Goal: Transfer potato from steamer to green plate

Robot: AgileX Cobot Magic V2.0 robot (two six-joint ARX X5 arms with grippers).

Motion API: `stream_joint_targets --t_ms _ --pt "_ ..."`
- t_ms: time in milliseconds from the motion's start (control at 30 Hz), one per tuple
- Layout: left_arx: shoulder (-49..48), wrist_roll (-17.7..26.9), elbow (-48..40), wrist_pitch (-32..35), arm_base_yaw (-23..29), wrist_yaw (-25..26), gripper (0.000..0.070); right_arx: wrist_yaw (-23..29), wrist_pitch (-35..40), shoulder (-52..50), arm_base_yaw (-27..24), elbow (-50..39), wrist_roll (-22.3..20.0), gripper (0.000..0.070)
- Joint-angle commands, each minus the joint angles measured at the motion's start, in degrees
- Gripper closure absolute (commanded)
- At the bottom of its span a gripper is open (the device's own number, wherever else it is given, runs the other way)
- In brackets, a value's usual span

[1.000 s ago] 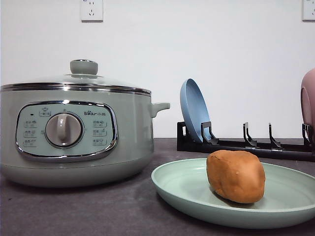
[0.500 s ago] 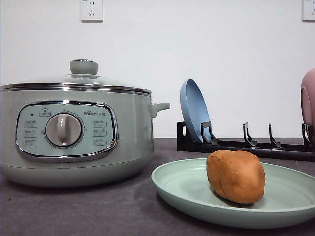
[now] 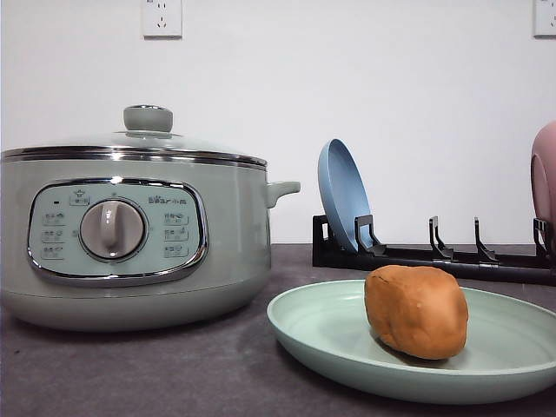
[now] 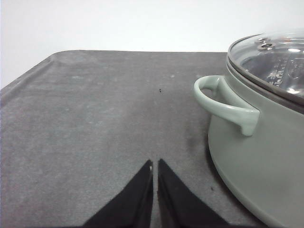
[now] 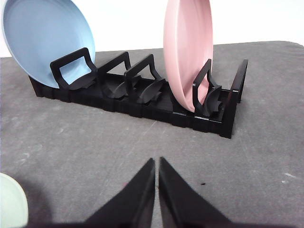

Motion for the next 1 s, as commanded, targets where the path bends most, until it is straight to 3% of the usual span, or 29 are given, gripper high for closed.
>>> stream_joint_targets --t_ms 0,967 --pt "-0.09 -0.15 -1.16 0.90 0.13 -0.09 0.0690 0.02 0.22 -0.13 -0.02 -0.33 0.61 0.0700" --pt "-0.09 -0.15 -1.16 0.90 0.13 -0.09 0.0690 0.02 0.22 -0.13 -0.02 -0.33 0.61 0.0700"
